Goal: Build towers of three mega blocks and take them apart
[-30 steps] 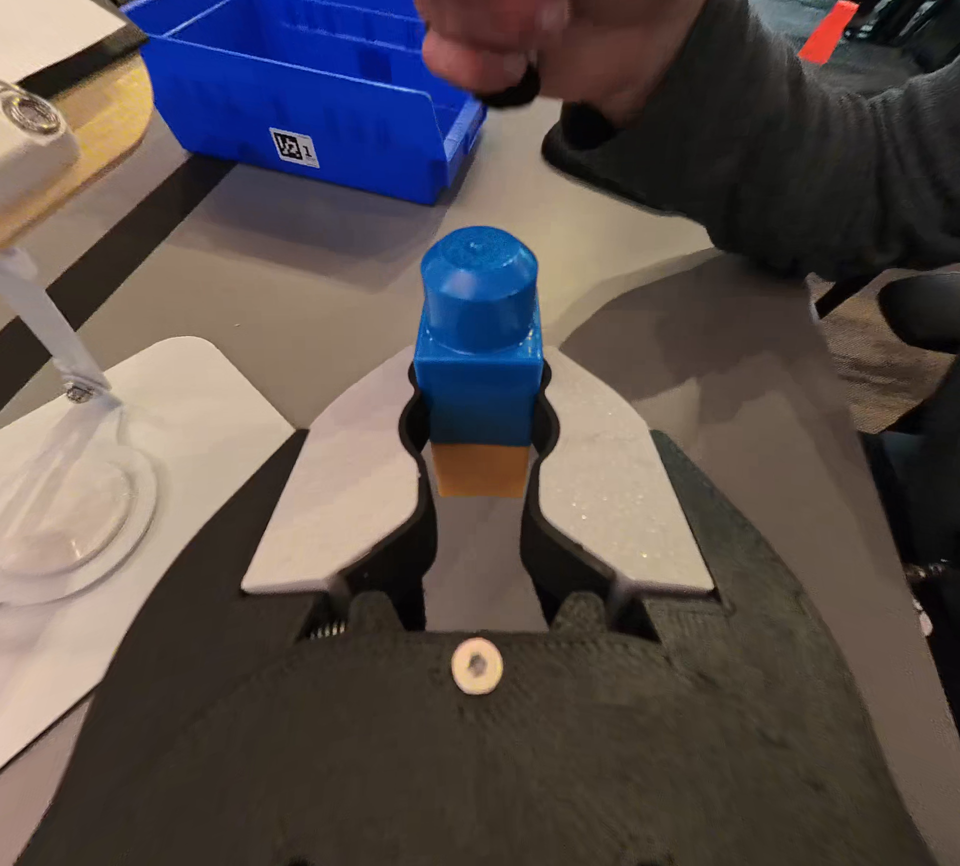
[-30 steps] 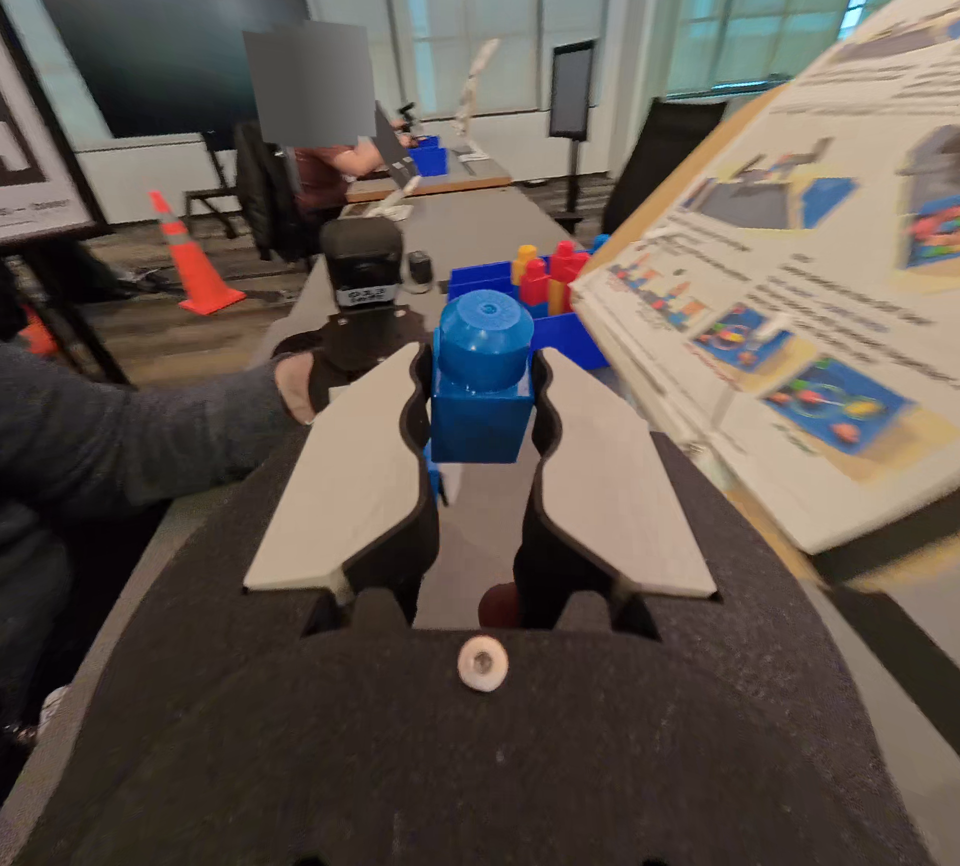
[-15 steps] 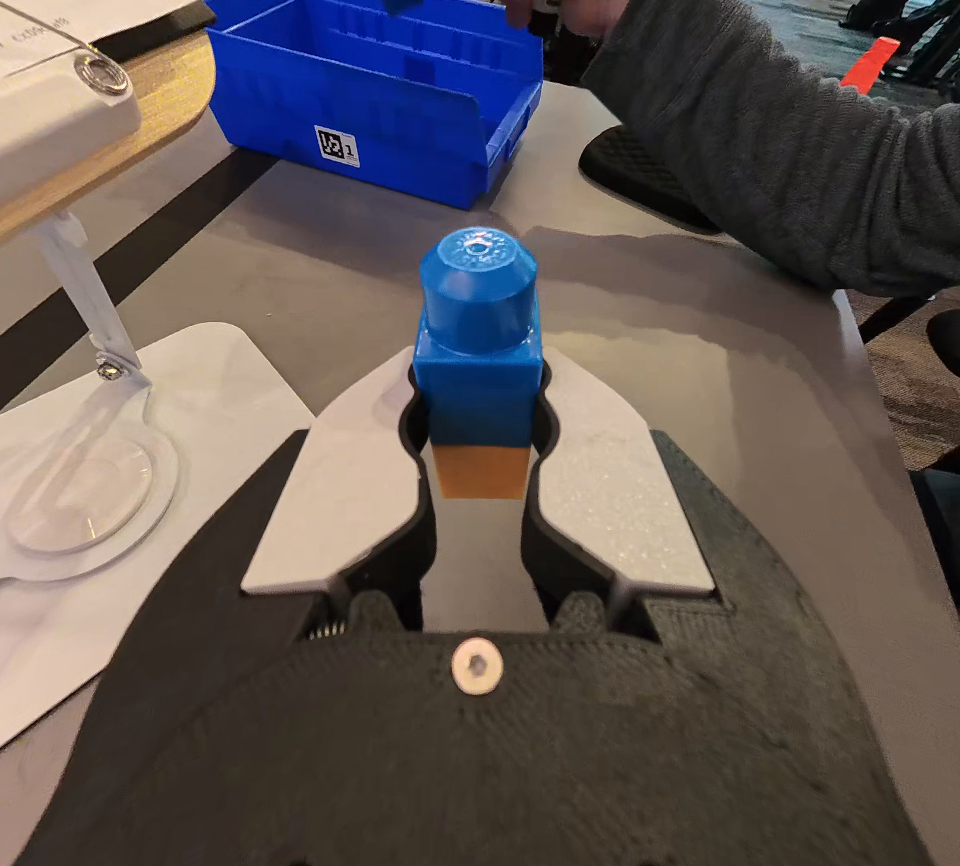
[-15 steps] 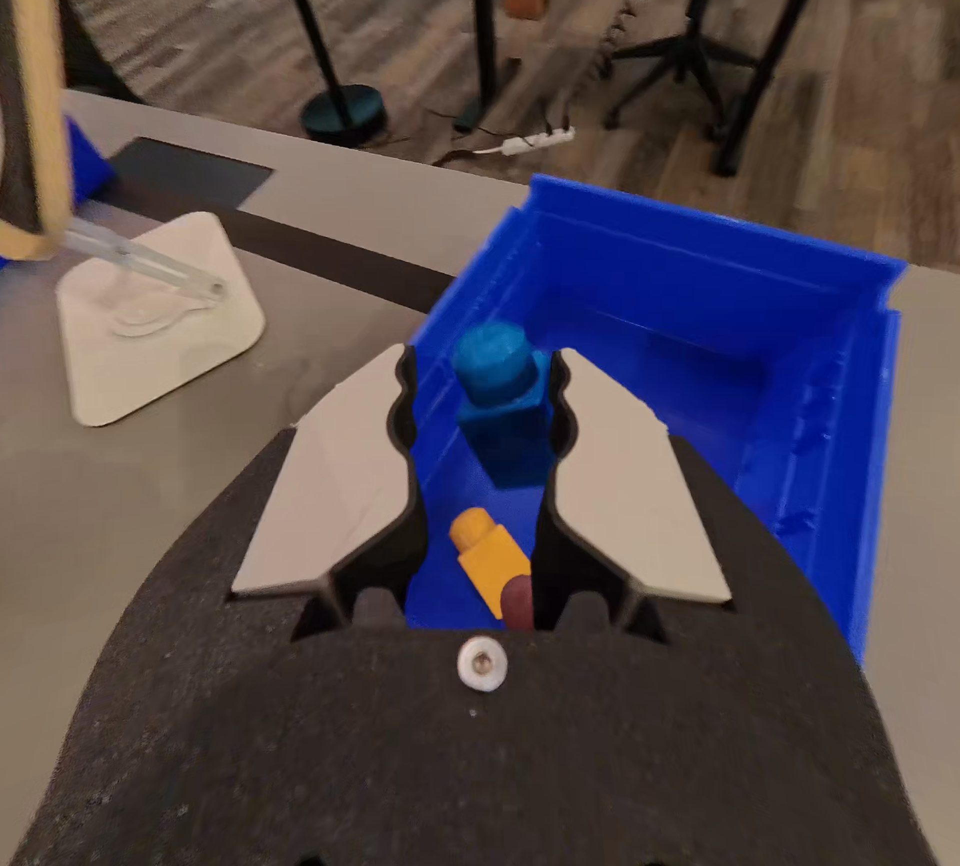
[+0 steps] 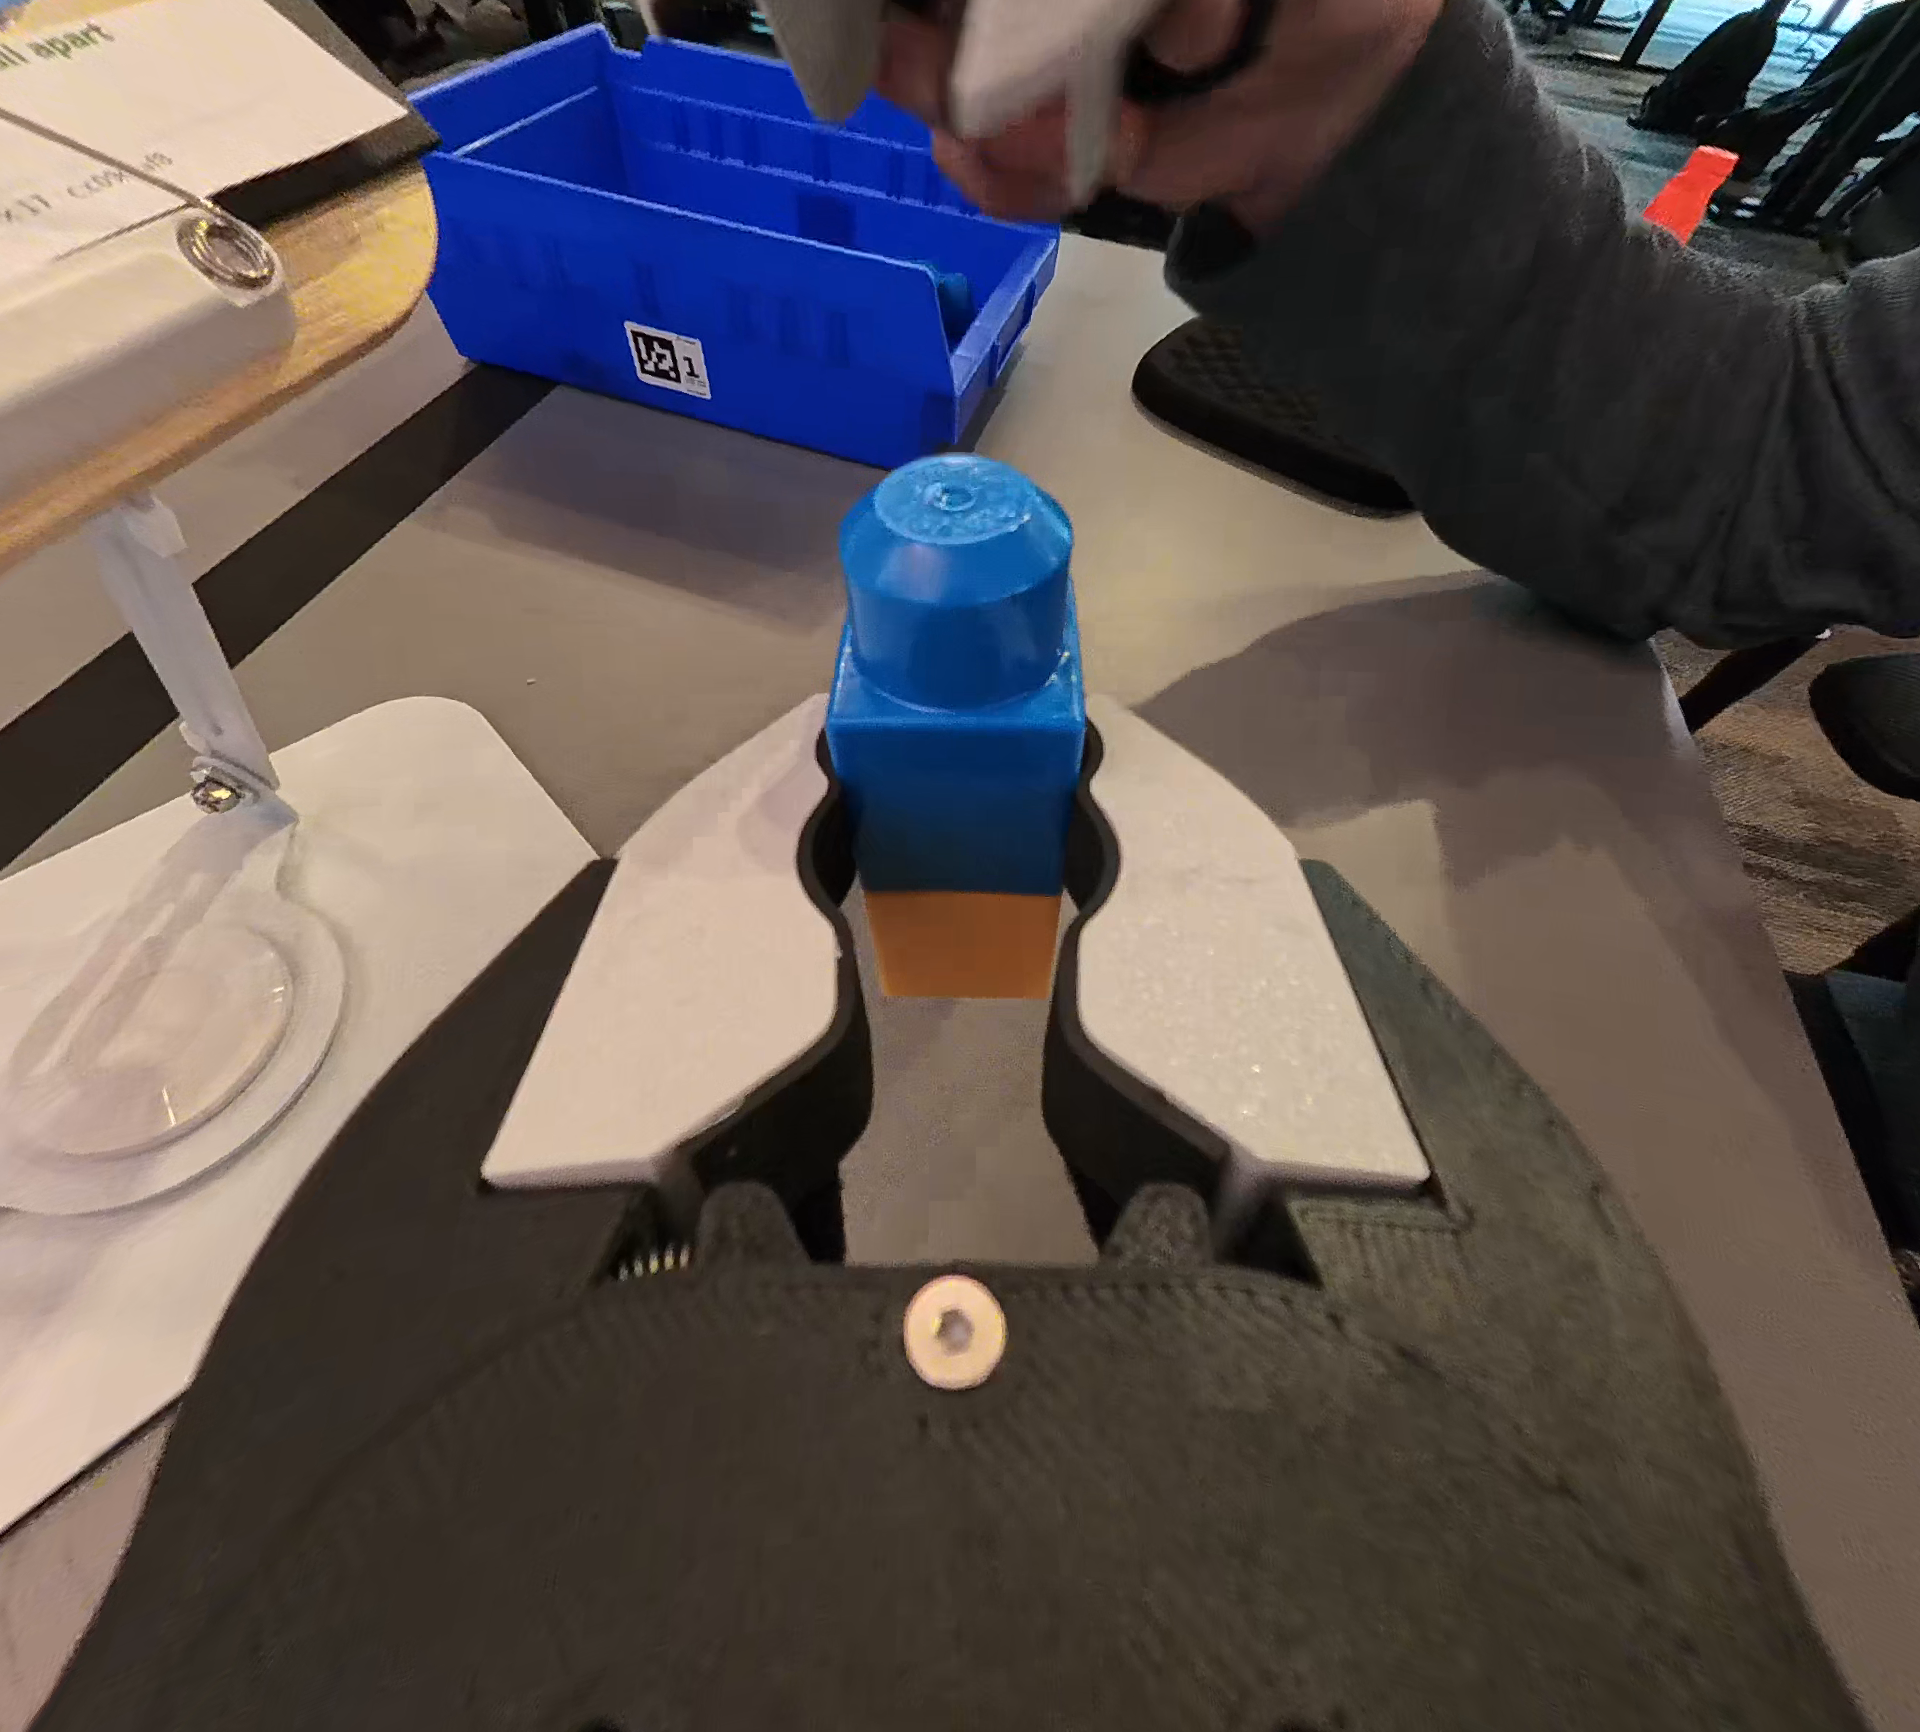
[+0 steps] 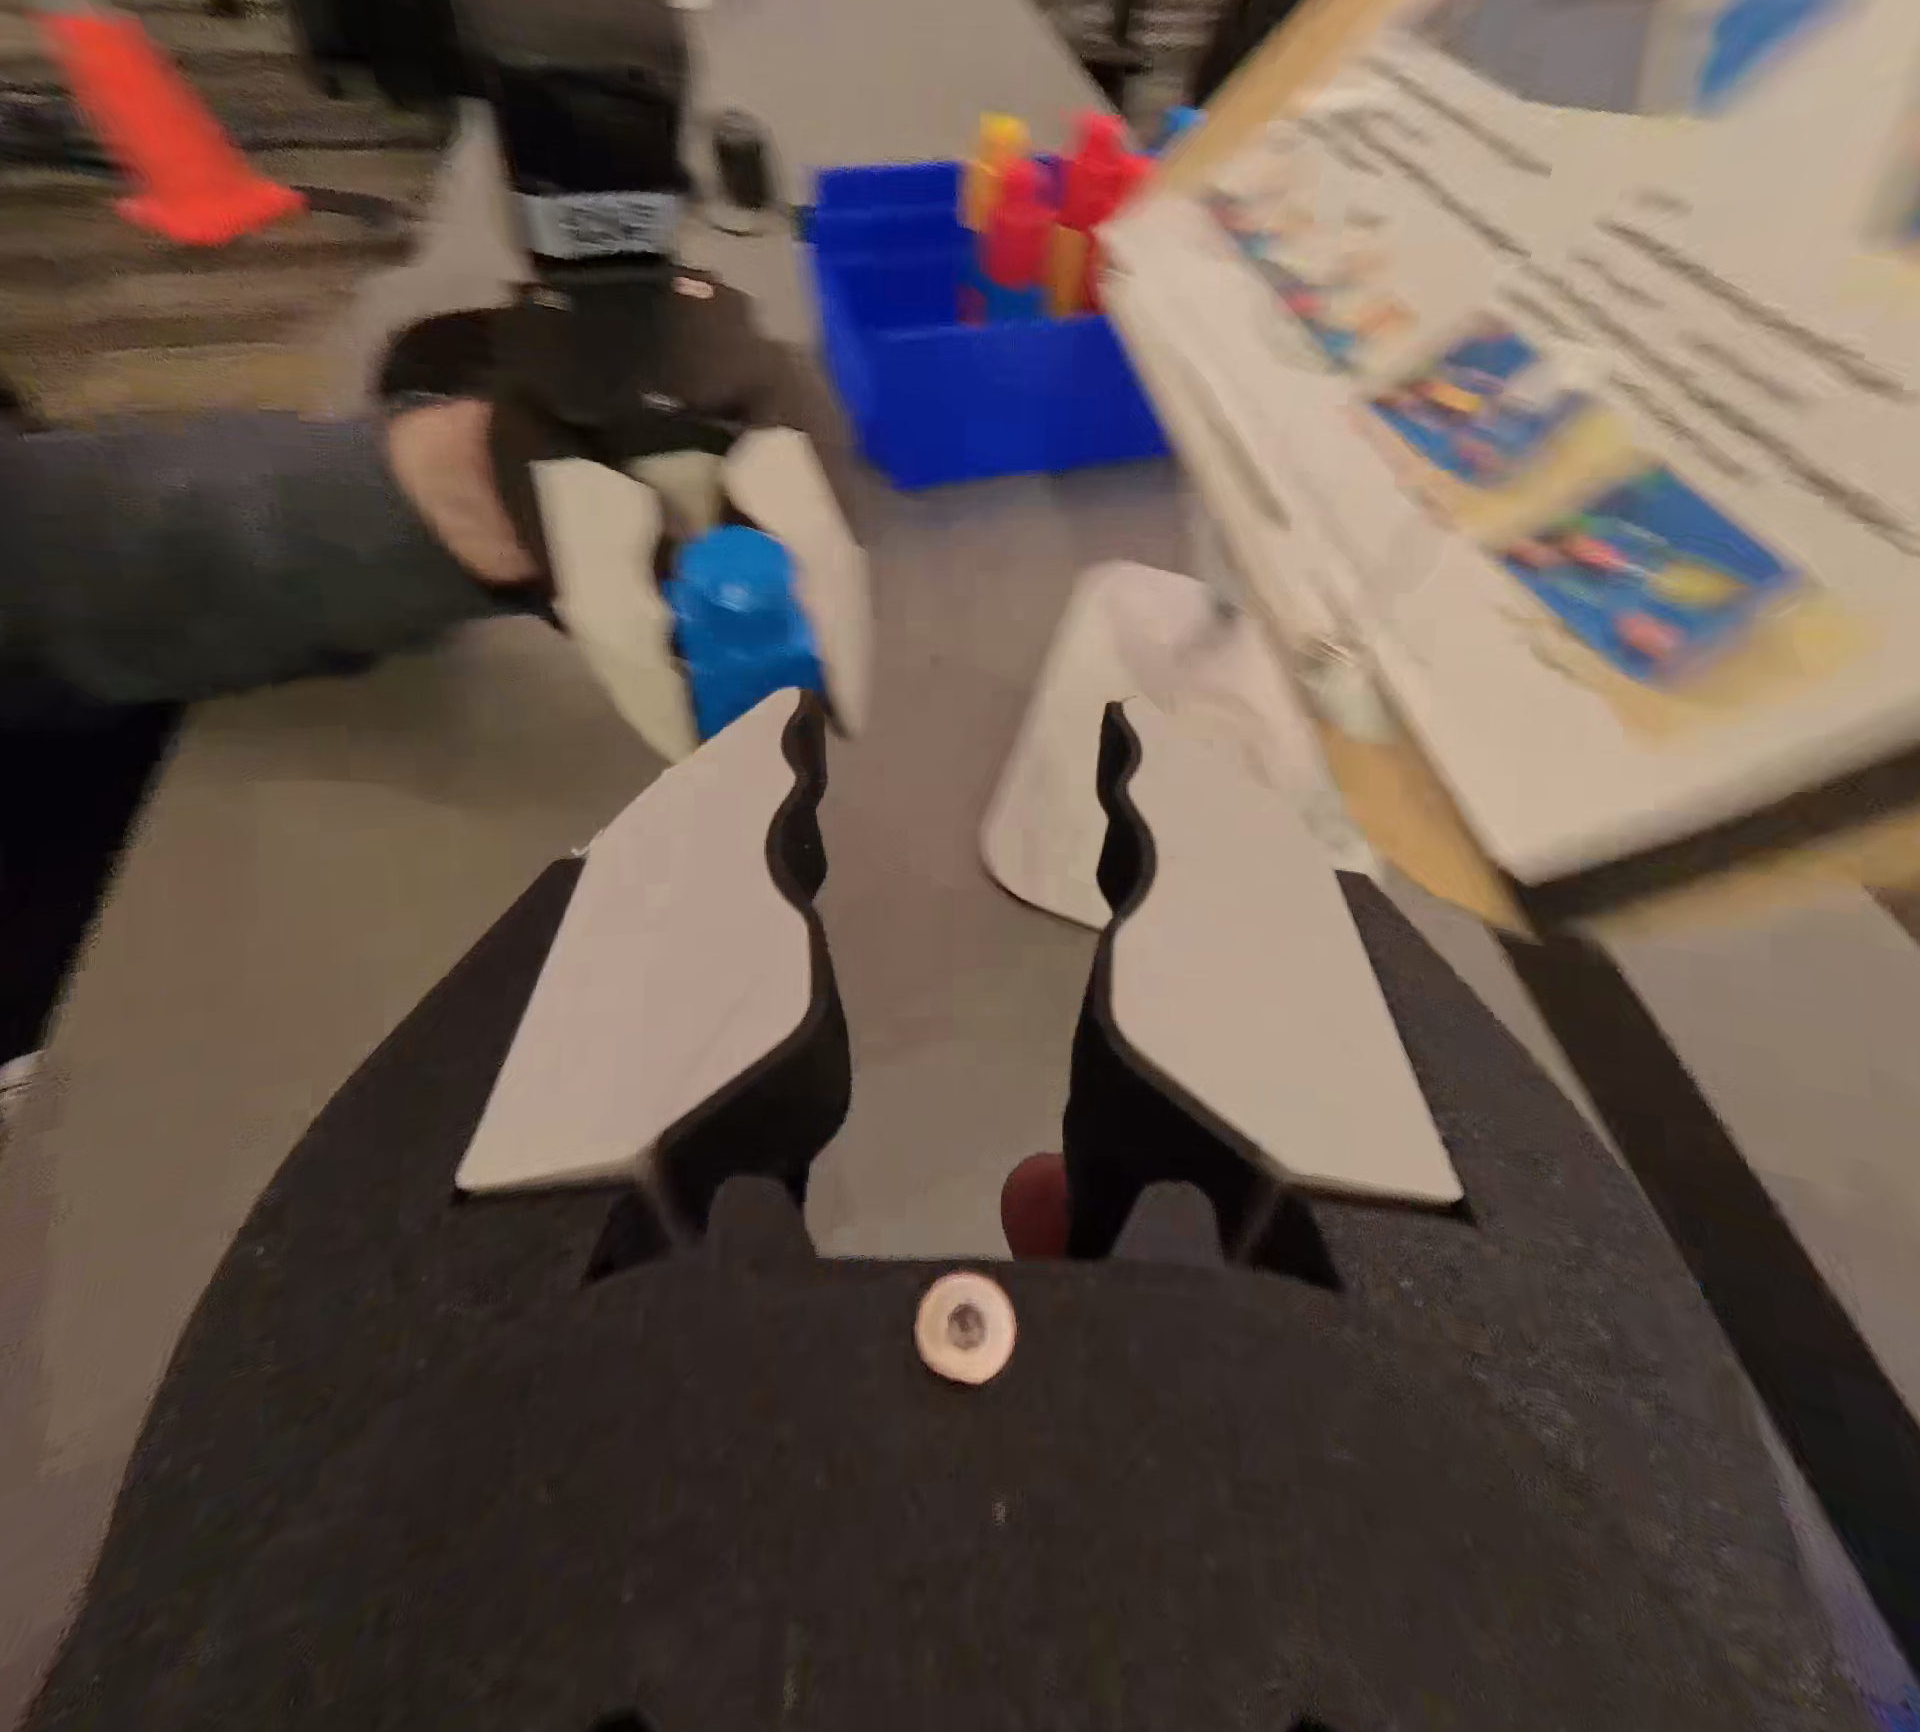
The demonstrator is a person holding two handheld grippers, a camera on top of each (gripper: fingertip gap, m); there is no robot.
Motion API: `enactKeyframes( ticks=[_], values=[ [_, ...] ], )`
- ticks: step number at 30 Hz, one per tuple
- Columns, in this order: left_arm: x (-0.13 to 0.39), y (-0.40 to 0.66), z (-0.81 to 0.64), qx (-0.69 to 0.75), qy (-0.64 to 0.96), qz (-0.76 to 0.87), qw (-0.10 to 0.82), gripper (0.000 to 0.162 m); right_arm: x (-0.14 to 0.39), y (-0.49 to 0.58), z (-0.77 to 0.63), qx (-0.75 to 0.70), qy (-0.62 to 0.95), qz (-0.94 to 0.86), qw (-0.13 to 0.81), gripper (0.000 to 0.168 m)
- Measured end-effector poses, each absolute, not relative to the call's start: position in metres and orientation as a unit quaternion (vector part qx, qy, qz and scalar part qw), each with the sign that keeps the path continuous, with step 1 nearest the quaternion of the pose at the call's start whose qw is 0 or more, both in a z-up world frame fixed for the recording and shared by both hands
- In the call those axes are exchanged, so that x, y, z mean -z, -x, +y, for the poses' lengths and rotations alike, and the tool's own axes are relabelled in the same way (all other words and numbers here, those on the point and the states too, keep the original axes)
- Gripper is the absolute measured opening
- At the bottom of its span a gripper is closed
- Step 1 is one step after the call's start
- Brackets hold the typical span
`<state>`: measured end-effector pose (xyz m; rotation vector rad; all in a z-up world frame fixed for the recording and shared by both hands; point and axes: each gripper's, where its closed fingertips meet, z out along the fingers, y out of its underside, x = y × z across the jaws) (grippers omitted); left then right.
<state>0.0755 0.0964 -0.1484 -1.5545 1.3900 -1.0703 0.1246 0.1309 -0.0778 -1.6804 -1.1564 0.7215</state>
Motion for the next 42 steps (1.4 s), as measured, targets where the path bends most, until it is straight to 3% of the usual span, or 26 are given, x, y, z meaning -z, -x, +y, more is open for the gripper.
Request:
enactKeyframes(
  ticks=[8, 12, 20, 23, 25, 26, 28, 42],
  values=[
    [0.146, -0.078, 0.087, 0.421, 0.598, 0.562, 0.386, 0.037, 0.109, -0.044, 0.099, -0.377, 0.649, -0.523, 0.404, 0.05],
    [0.147, -0.08, 0.085, 0.42, 0.598, 0.564, 0.385, 0.037, 0.115, -0.039, 0.09, -0.402, 0.635, -0.538, 0.382, 0.034],
    [0.151, -0.082, 0.082, 0.445, 0.589, 0.562, 0.372, 0.047, 0.087, -0.042, 0.094, -0.438, 0.618, -0.496, 0.424, 0.032],
    [0.152, -0.086, 0.083, 0.436, 0.594, 0.562, 0.376, 0.04, 0.087, -0.044, 0.094, -0.437, 0.614, -0.498, 0.429, 0.032],
    [0.156, -0.085, 0.086, 0.421, 0.602, 0.564, 0.377, 0.04, 0.095, -0.044, 0.093, -0.43, 0.625, -0.506, 0.411, 0.052],
    [0.156, -0.085, 0.086, 0.425, 0.601, 0.562, 0.377, 0.04, 0.102, -0.044, 0.094, -0.415, 0.635, -0.513, 0.401, 0.053],
    [0.152, -0.086, 0.085, 0.437, 0.598, 0.557, 0.376, 0.04, 0.111, -0.045, 0.094, -0.389, 0.639, -0.534, 0.396, 0.036],
    [0.142, -0.079, 0.082, 0.439, 0.6, 0.557, 0.37, 0.039, 0.086, -0.038, 0.094, -0.408, 0.627, -0.498, 0.439, 0.036]
  ],
)
